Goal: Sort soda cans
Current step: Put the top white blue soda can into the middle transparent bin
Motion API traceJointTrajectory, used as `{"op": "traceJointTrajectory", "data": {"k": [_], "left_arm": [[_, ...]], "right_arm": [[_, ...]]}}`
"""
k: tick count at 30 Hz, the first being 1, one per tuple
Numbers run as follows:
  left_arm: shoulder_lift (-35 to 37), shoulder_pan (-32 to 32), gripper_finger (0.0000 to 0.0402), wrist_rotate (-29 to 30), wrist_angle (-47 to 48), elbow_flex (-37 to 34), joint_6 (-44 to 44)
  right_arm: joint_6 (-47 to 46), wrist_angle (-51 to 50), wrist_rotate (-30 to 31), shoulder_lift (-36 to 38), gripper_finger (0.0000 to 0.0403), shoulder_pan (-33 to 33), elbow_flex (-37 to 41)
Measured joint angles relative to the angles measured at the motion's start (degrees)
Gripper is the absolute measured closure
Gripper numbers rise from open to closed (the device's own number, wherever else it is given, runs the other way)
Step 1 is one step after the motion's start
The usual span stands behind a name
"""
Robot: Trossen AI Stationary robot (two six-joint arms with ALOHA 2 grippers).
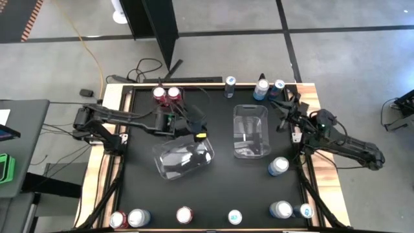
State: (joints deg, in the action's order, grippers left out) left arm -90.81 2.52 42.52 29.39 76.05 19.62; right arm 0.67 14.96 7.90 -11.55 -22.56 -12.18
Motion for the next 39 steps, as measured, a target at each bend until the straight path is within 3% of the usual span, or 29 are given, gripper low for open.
{"op": "traceJointTrajectory", "data": {"k": [9, 22, 30, 35, 39], "left_arm": [[4.17, -1.46, 0.0066, 1.66, -7.19, -10.54, -0.16], [21.11, -2.22, 0.0066, 6.10, -17.49, -23.92, -1.45], [24.71, -2.22, 0.0066, 9.06, -20.58, -25.55, -4.23], [24.64, -2.39, 0.0066, 11.21, -20.57, -25.55, -6.43], [24.60, -2.53, 0.0066, 11.24, -20.23, -25.55, -6.93]], "right_arm": [[0.87, -3.73, 6.23, -16.44, 0.0287, -3.36, -10.72], [2.13, -23.90, 5.34, -37.18, 0.0209, -8.31, -31.19], [4.39, -38.54, 4.79, -48.03, 0.0176, -10.54, -42.13], [4.55, -52.21, 4.44, -54.64, 0.0174, -16.61, -49.24], [5.65, -57.17, 1.68, -59.71, 0.0174, -23.28, -52.80]]}}
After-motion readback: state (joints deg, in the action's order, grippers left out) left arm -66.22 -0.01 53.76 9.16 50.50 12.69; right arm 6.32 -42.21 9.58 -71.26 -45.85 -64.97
